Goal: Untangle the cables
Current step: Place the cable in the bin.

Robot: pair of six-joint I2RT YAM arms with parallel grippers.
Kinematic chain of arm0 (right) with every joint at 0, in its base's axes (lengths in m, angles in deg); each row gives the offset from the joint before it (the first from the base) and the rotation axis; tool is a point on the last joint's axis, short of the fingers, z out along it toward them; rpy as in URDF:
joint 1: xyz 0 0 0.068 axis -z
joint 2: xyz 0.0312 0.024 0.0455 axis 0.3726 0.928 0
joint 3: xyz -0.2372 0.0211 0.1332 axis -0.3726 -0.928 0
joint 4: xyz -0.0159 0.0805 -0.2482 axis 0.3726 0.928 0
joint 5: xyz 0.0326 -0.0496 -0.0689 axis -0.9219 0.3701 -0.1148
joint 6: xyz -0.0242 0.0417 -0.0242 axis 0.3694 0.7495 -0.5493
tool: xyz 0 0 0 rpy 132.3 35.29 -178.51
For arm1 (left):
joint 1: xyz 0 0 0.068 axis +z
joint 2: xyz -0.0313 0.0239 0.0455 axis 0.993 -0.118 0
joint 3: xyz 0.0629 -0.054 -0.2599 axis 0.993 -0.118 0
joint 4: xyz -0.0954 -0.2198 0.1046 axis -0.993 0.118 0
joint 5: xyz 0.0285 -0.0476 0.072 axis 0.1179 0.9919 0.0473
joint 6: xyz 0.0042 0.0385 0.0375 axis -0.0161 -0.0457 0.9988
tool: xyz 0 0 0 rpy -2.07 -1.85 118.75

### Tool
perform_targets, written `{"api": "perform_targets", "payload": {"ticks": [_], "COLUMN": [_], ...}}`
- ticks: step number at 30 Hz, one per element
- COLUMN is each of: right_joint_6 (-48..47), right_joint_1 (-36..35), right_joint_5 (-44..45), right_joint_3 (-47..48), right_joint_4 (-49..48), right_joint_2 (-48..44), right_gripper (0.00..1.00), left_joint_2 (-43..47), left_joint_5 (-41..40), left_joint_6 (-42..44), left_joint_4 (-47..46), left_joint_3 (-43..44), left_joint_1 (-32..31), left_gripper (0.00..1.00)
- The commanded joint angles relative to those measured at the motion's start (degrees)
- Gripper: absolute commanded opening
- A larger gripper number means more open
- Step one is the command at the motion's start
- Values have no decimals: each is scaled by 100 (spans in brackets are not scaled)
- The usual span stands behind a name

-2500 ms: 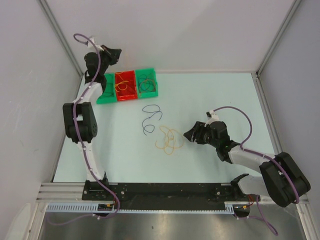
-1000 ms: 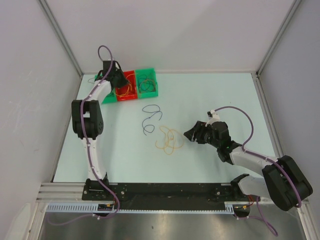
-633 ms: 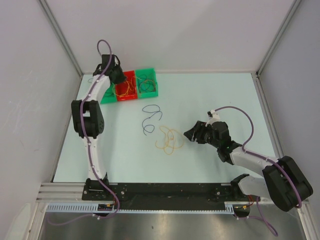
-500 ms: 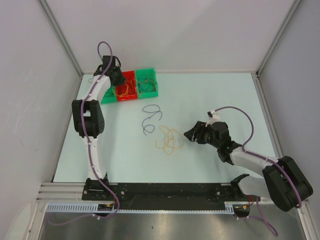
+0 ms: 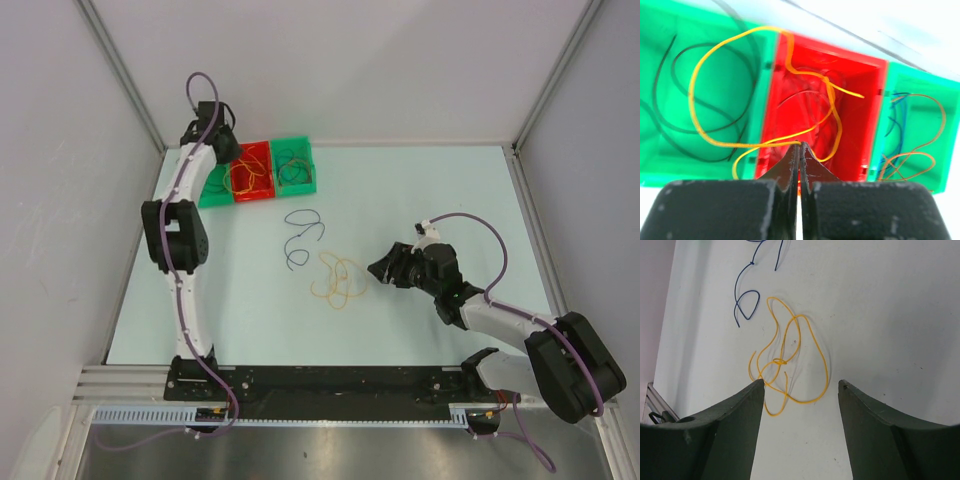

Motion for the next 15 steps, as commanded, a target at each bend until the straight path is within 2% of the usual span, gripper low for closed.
{"api": "perform_targets", "payload": {"ticks": [1, 4, 15], "right_joint_6": [36, 27, 36], "right_joint_1": [21, 21, 21], "right_joint_5": [-11, -20, -29], "right_joint_3": [-18, -10, -18], "right_joint_4": [-158, -150, -159], "right_joint_2": [-79, -79, -70], "right_gripper": [65, 65, 65], "left_joint_2": [-319, -679, -1313], "left_joint_5": [108, 74, 232], "left_joint_6": [521, 591, 574], "left_joint_4": [111, 313, 577], "left_joint_3": [637, 989, 1139], "left_joint_1": [-430, -588, -668], "left_gripper": [1, 1, 2]}}
